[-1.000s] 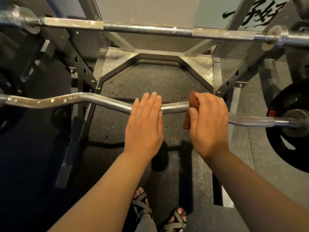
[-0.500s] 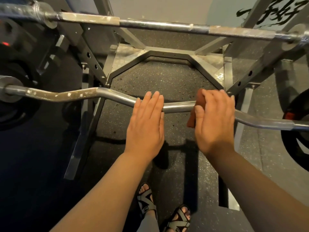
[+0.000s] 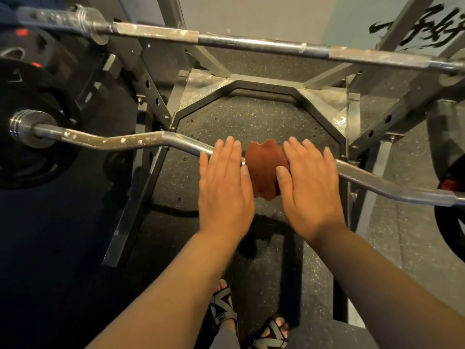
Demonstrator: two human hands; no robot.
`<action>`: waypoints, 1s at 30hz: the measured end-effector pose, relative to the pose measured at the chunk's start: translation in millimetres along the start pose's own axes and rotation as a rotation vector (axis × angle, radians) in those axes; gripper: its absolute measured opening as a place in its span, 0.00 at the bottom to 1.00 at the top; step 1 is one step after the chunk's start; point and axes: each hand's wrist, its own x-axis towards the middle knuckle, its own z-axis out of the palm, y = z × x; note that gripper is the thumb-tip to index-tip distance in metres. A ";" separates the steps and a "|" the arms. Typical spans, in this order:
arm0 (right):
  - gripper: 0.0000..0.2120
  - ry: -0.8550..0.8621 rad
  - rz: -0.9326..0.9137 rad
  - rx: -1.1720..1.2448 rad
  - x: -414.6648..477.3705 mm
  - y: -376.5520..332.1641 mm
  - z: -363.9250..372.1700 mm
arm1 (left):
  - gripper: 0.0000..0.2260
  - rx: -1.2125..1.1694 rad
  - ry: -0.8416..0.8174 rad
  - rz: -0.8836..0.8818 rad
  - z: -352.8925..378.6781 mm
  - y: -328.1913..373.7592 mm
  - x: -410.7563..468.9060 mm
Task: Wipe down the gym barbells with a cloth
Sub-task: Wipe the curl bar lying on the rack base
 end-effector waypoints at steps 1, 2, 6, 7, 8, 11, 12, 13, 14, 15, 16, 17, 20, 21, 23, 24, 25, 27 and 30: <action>0.29 -0.010 -0.018 0.000 -1.9 1.4 1.2 | 0.24 -0.048 0.028 -0.066 2.6 12.9 -1.4; 0.28 -0.022 -0.034 0.016 -3.3 2.8 1.8 | 0.25 -0.096 0.018 -0.092 6.5 24.6 -2.6; 0.25 -0.044 -0.091 0.097 -6.6 14.1 -2.8 | 0.23 -0.122 -0.129 0.083 23.5 34.9 -0.4; 0.25 -0.036 -0.100 0.098 -7.7 15.6 -2.4 | 0.21 -0.100 -0.117 0.121 24.0 28.8 2.3; 0.25 -0.020 -0.094 0.102 -8.1 15.1 -1.3 | 0.19 -0.066 -0.098 0.151 22.6 22.1 4.8; 0.22 0.028 -0.029 0.100 -5.3 8.2 3.1 | 0.13 0.011 -0.061 0.183 11.4 4.8 11.4; 0.22 0.028 -0.012 0.083 -4.2 5.7 3.9 | 0.12 0.010 -0.042 0.171 6.5 -2.6 13.6; 0.21 0.024 0.002 0.066 -3.4 3.7 4.3 | 0.12 0.000 -0.016 0.149 1.8 -10.3 15.4; 0.21 0.022 0.014 0.054 -2.8 2.6 4.5 | 0.12 -0.017 0.017 0.118 -1.7 -16.7 16.9; 0.21 0.023 0.021 0.047 -2.5 1.9 4.6 | 0.12 -0.038 0.053 0.074 -3.6 -20.3 18.4; 0.20 0.029 0.024 0.045 -2.2 1.1 5.1 | 0.12 -0.069 0.085 0.017 -3.4 -19.9 19.8; 0.20 0.035 0.025 0.047 -2.1 0.1 5.8 | 0.12 -0.107 0.106 -0.040 -1.9 -14.7 21.0; 0.20 0.043 0.021 0.046 -3.1 -0.8 9.1 | 0.13 -0.127 0.067 -0.083 12.0 5.4 18.5; 0.19 0.044 0.009 0.041 -3.5 0.3 9.2 | 0.13 -0.086 0.046 -0.022 16.6 5.8 15.4; 0.20 0.029 -0.027 0.033 -4.3 4.1 7.3 | 0.12 -0.006 0.007 0.125 16.5 -8.7 10.8; 0.21 0.014 -0.039 0.030 -4.6 6.1 5.9 | 0.11 0.010 -0.004 0.168 11.6 -20.8 11.1; 0.21 0.002 -0.041 0.026 -4.5 6.8 4.7 | 0.10 0.015 0.001 0.180 5.8 -33.1 12.9; 0.21 0.012 -0.023 0.027 -3.5 3.2 4.3 | 0.11 0.009 0.060 0.107 -6.9 -51.9 20.1; 0.22 0.040 0.052 0.001 0.0 -11.4 10.5 | 0.13 -0.047 0.138 -0.099 -13.0 -48.9 32.0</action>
